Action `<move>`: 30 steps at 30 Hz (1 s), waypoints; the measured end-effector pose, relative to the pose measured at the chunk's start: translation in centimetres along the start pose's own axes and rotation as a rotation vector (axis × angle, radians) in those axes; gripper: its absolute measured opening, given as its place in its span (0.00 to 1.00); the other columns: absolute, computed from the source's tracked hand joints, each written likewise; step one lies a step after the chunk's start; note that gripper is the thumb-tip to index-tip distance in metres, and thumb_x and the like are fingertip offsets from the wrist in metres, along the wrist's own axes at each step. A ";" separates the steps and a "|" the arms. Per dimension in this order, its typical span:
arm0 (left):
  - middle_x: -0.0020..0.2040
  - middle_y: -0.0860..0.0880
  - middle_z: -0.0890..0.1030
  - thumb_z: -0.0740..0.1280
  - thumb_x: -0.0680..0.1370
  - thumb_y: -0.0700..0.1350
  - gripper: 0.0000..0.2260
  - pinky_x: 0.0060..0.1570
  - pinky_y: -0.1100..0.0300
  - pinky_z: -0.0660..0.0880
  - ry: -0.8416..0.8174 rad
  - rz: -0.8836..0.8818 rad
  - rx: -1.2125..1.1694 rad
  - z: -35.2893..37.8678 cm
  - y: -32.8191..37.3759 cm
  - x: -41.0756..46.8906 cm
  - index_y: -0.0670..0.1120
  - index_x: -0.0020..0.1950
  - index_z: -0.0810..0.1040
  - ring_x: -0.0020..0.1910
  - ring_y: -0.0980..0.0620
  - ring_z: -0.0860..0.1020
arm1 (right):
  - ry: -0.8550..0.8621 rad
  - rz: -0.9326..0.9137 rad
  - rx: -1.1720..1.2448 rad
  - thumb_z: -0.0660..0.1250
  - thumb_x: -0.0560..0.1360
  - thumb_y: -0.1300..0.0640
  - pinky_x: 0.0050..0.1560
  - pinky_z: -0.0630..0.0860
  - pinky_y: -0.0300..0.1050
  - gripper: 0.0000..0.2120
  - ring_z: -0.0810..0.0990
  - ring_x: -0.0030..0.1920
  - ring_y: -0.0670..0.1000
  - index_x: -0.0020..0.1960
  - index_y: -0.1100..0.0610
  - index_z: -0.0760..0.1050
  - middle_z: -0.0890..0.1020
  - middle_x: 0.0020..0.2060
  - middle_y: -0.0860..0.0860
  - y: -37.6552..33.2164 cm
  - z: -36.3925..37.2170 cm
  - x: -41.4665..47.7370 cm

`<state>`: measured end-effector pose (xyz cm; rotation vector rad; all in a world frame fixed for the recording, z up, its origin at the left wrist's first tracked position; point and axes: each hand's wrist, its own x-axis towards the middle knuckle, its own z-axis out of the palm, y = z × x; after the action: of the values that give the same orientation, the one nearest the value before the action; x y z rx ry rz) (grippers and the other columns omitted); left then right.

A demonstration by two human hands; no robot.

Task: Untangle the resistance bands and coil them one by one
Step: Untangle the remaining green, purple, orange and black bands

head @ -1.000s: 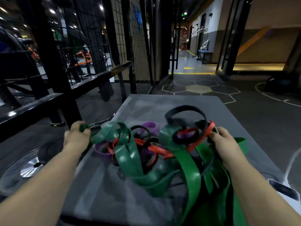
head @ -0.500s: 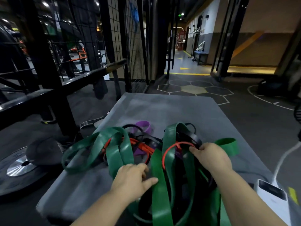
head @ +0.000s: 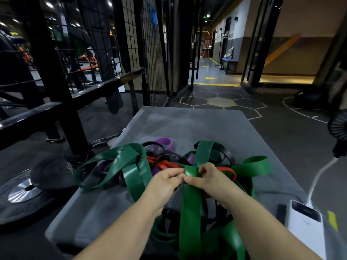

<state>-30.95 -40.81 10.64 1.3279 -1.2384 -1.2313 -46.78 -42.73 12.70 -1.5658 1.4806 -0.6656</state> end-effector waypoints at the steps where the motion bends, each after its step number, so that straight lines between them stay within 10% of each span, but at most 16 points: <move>1: 0.56 0.50 0.81 0.64 0.80 0.37 0.10 0.56 0.66 0.74 -0.018 -0.009 -0.007 0.3 0.0 -0.1 0.47 0.58 0.78 0.55 0.55 0.78 | -0.018 0.045 0.098 0.79 0.66 0.45 0.45 0.78 0.45 0.27 0.80 0.47 0.50 0.55 0.55 0.70 0.79 0.48 0.51 0.1 -0.1 0.0; 4: 0.54 0.50 0.83 0.64 0.79 0.36 0.11 0.61 0.55 0.75 -0.090 -0.034 0.040 0.8 -1.4 -0.3 0.49 0.55 0.79 0.57 0.51 0.79 | -0.039 0.153 0.388 0.76 0.63 0.58 0.49 0.82 0.56 0.26 0.83 0.45 0.58 0.58 0.59 0.72 0.82 0.48 0.59 0.8 -0.4 0.4; 7: 0.56 0.51 0.82 0.67 0.73 0.49 0.15 0.62 0.53 0.74 -0.193 -0.069 0.387 1.3 -2.8 -1.0 0.52 0.60 0.76 0.57 0.51 0.79 | -0.019 0.200 0.634 0.65 0.74 0.66 0.36 0.73 0.44 0.03 0.76 0.33 0.55 0.44 0.59 0.73 0.77 0.33 0.56 0.7 -0.9 0.3; 18: 0.68 0.43 0.71 0.63 0.70 0.69 0.36 0.65 0.54 0.64 -0.619 -0.003 1.168 2.6 -2.1 -3.0 0.49 0.70 0.67 0.67 0.44 0.67 | 0.064 0.091 0.573 0.66 0.74 0.69 0.19 0.59 0.35 0.10 0.63 0.20 0.44 0.50 0.58 0.71 0.74 0.26 0.51 0.2 -5.5 -1.1; 26: 0.45 0.48 0.70 0.67 0.73 0.55 0.14 0.43 0.55 0.64 -0.537 0.189 1.204 3.3 -0.7 -5.4 0.51 0.40 0.64 0.47 0.45 0.69 | 0.053 0.083 0.343 0.65 0.76 0.66 0.23 0.57 0.37 0.04 0.60 0.24 0.47 0.50 0.64 0.76 0.64 0.28 0.51 1.3 -7.9 -2.1; 30: 0.44 0.49 0.73 0.66 0.71 0.59 0.14 0.43 0.54 0.71 -0.424 0.244 1.140 4.0 -0.8 -6.0 0.50 0.45 0.72 0.45 0.47 0.72 | 0.057 0.069 0.135 0.72 0.74 0.58 0.25 0.61 0.40 0.12 0.66 0.26 0.48 0.57 0.58 0.77 0.70 0.28 0.49 1.7 -8.7 -2.1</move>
<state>-34.84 -34.71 9.99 1.6094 -2.5348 -0.5905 -55.28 -42.48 15.89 -1.3980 1.4924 -0.7595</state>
